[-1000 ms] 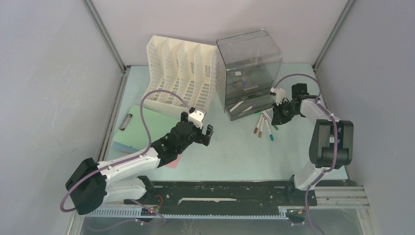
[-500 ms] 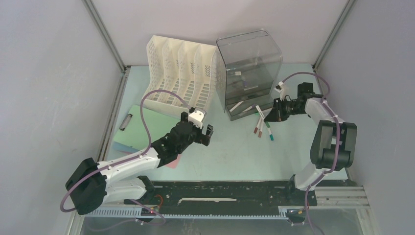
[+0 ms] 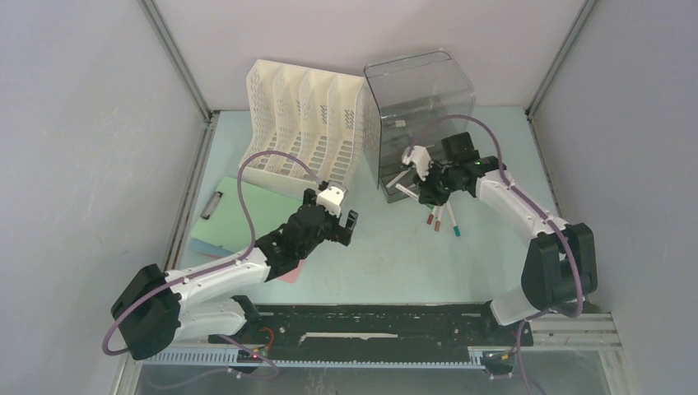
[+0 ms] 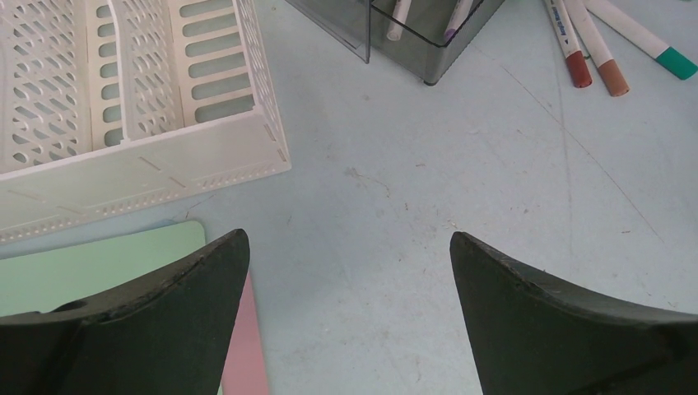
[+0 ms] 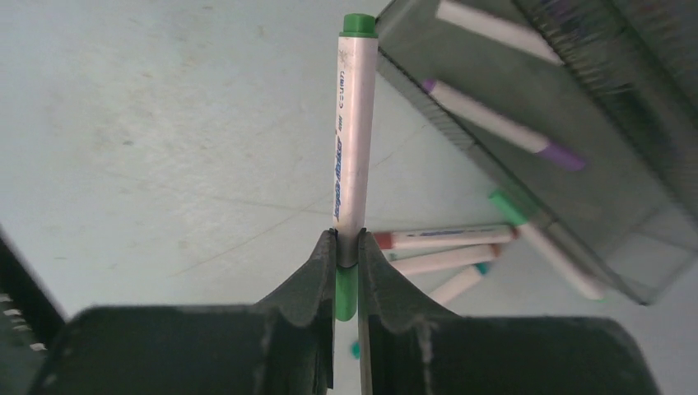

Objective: Organize the desk
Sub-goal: Place the stationery in the drawer.

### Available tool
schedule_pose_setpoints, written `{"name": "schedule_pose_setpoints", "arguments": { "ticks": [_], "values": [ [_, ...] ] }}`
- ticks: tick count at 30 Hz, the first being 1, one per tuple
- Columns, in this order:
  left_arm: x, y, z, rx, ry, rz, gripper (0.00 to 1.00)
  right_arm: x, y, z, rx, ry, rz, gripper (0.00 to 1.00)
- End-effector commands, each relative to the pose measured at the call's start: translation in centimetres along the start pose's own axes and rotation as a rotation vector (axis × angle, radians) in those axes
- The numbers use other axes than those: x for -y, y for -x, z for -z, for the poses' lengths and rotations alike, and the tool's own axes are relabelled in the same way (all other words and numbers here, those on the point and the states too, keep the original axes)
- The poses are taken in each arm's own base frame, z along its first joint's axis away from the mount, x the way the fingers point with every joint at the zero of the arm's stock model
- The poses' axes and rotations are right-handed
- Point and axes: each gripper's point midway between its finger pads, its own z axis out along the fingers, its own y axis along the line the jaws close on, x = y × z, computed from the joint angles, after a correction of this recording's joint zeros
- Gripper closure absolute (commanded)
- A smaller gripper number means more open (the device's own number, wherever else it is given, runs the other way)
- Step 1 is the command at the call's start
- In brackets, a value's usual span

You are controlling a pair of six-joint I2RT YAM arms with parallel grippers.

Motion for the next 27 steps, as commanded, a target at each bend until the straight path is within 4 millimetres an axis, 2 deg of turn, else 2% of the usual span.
{"name": "schedule_pose_setpoints", "arguments": {
  "ticks": [1, 6, 8, 14, 27],
  "values": [
    [-0.5, 2.8, -0.2, 0.062, 0.031, -0.001, 0.00, 5.4, 2.7, 1.5, -0.111, -0.305, 0.295, 1.00],
    [-0.7, 2.6, -0.3, 0.053, 0.046, -0.010, 0.00, 8.9, 5.5, 1.8, -0.218, -0.573, 0.513, 1.00],
    [-0.7, 2.6, -0.3, 0.052, 0.047, -0.011, 0.00, 9.7, 6.6, 1.8, -0.238, -0.645, 0.572, 1.00],
    [-0.8, 2.7, -0.2, 0.053, 0.047, -0.013, 0.00, 10.7, 8.5, 1.5, -0.272, -0.739, 0.682, 1.00],
    [-0.9, 2.8, -0.1, 0.053, 0.050, -0.015, 0.00, 10.3, 7.6, -1.5, -0.298, -0.729, 0.719, 0.99]
  ]
}}
